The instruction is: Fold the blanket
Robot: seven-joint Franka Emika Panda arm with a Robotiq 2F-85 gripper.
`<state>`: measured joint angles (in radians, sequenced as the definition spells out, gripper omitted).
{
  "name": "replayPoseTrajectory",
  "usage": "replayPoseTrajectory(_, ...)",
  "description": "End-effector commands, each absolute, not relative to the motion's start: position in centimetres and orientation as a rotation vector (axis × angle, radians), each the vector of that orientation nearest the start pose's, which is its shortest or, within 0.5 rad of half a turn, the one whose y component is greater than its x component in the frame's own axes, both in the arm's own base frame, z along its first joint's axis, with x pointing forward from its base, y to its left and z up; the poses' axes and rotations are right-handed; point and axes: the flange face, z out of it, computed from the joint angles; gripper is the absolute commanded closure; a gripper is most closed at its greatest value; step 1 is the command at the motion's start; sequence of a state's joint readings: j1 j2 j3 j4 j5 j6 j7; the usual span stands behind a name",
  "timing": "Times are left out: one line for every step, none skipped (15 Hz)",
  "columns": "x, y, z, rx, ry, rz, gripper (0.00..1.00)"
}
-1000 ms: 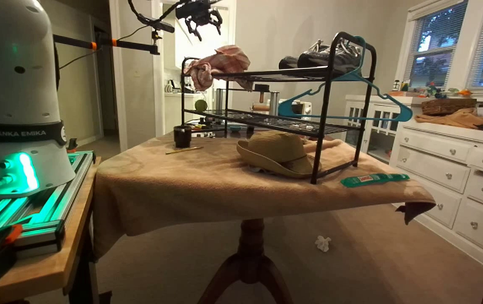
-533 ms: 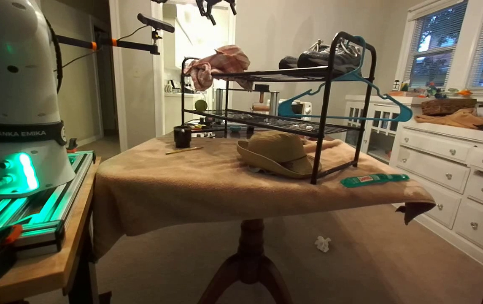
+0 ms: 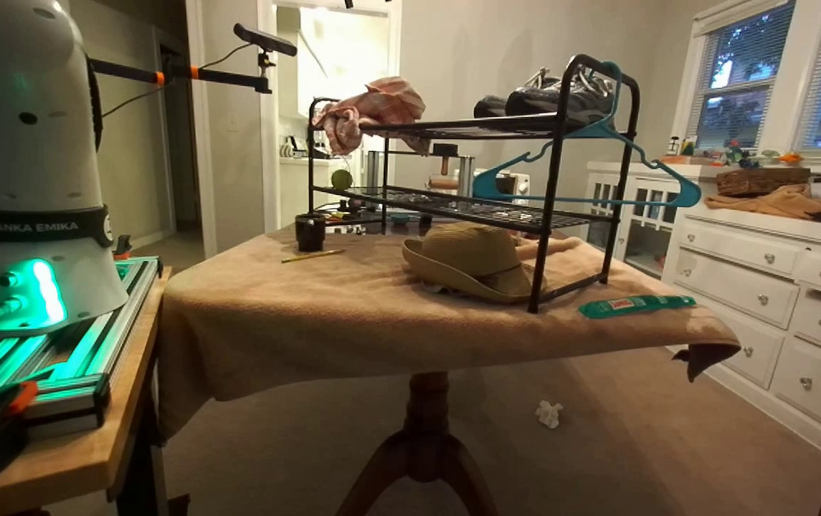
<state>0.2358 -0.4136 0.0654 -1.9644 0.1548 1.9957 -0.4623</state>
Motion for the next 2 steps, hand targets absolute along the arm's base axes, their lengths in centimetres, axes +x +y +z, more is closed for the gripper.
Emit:
replayPoseTrajectory(43.19, 14.57, 69.06, -2.734, -1.025, -0.689, 0.0)
replayPoseTrajectory(43.27, 14.07, 69.21, -2.704, -0.999, -0.693, 0.0)
